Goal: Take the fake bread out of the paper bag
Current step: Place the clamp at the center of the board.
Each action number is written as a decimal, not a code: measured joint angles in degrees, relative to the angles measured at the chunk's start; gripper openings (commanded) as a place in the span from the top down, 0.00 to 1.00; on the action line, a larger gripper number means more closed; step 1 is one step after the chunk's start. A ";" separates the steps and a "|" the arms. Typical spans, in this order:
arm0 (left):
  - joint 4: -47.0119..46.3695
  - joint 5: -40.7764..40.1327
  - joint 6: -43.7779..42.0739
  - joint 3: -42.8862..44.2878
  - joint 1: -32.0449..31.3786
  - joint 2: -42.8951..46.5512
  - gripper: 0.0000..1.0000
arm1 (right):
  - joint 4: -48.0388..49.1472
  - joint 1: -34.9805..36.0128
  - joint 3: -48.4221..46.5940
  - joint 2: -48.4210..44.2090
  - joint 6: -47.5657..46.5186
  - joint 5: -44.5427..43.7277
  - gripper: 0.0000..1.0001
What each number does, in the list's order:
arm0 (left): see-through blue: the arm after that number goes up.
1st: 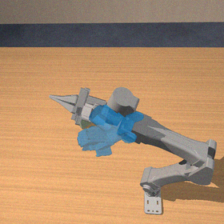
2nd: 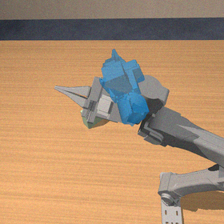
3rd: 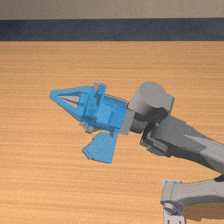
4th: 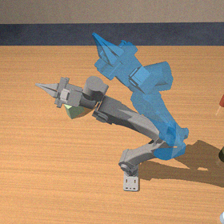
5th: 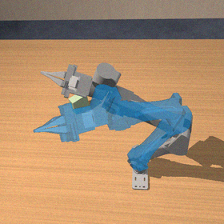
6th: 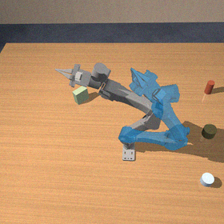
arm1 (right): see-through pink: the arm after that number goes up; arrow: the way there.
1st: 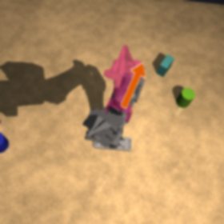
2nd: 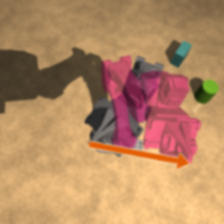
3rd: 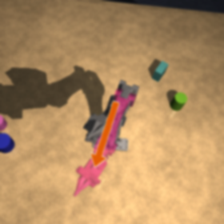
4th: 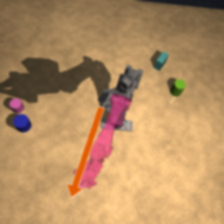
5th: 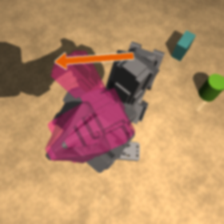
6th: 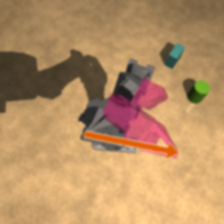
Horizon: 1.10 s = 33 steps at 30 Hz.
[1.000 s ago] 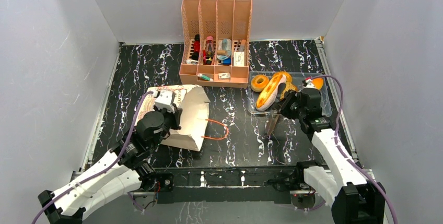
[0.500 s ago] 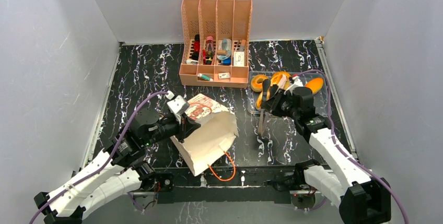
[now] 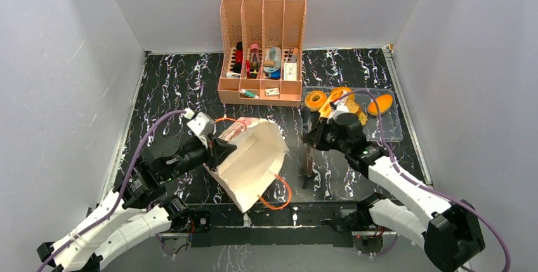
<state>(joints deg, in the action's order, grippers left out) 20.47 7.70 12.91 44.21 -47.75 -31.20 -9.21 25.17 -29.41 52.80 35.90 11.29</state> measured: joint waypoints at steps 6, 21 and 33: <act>-10.54 -11.13 4.92 -5.86 0.00 2.78 1.00 | -0.33 10.19 -6.25 9.31 -0.68 -6.05 1.00; -29.51 -36.44 20.50 -15.30 0.00 10.21 1.00 | -0.96 26.23 -18.58 33.68 2.67 -20.44 1.00; -30.67 -44.63 25.62 -15.54 0.00 11.98 1.00 | -0.87 26.32 -31.98 51.39 3.89 -25.14 1.00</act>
<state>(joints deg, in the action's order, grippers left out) -10.20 -36.93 38.52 28.67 -47.75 -19.22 -10.09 51.48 -61.39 104.18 39.79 -13.85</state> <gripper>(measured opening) 0.009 0.074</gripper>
